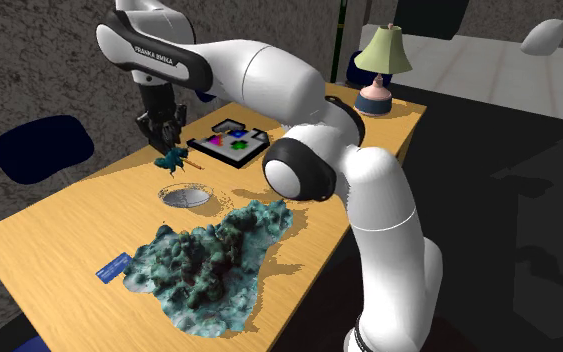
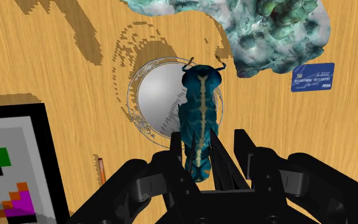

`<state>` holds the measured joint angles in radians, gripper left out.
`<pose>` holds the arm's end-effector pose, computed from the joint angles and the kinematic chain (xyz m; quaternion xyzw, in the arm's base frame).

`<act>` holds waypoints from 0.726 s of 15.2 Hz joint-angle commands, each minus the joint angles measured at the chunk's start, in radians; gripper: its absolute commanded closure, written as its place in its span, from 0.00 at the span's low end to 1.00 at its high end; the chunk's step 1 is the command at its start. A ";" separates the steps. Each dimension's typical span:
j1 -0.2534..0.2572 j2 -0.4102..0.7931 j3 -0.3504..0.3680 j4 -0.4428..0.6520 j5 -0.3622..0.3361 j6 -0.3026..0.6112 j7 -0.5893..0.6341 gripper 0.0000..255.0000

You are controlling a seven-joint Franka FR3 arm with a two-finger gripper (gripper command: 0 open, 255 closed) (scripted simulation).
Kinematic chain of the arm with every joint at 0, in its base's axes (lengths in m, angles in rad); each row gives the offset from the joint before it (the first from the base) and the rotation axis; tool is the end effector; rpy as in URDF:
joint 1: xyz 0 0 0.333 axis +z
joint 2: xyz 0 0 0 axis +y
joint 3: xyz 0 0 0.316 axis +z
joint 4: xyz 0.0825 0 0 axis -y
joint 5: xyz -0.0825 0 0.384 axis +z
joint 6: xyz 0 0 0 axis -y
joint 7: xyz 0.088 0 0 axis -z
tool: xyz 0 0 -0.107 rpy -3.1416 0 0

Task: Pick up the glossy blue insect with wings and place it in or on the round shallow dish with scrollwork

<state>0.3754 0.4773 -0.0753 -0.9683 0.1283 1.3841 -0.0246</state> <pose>0.6309 0.2268 0.5945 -0.9830 -0.1749 0.0365 0.0413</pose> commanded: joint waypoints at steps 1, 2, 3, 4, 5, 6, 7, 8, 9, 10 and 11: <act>0.005 -0.019 0.000 -0.056 -0.002 0.038 0.001 1.00; 0.007 -0.028 0.000 -0.083 -0.003 0.057 -0.001 1.00; 0.008 -0.036 0.000 -0.109 -0.003 0.075 -0.002 1.00; 0.009 -0.043 -0.001 -0.134 -0.004 0.093 -0.004 1.00; 0.010 -0.049 -0.001 -0.158 -0.004 0.110 -0.005 1.00; 0.011 -0.054 -0.001 -0.180 -0.005 0.127 -0.007 1.00; 0.012 -0.060 -0.001 -0.202 -0.005 0.143 -0.008 1.00; 0.013 -0.064 -0.001 -0.222 -0.006 0.159 -0.009 1.00; 0.014 -0.068 -0.001 -0.242 -0.006 0.175 -0.011 1.00; 0.014 -0.072 -0.001 -0.261 -0.006 0.190 -0.012 1.00; 0.015 -0.075 -0.001 -0.280 -0.006 0.205 -0.013 1.00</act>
<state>0.3897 0.4067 -0.0764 -1.2268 0.1223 1.5722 -0.0361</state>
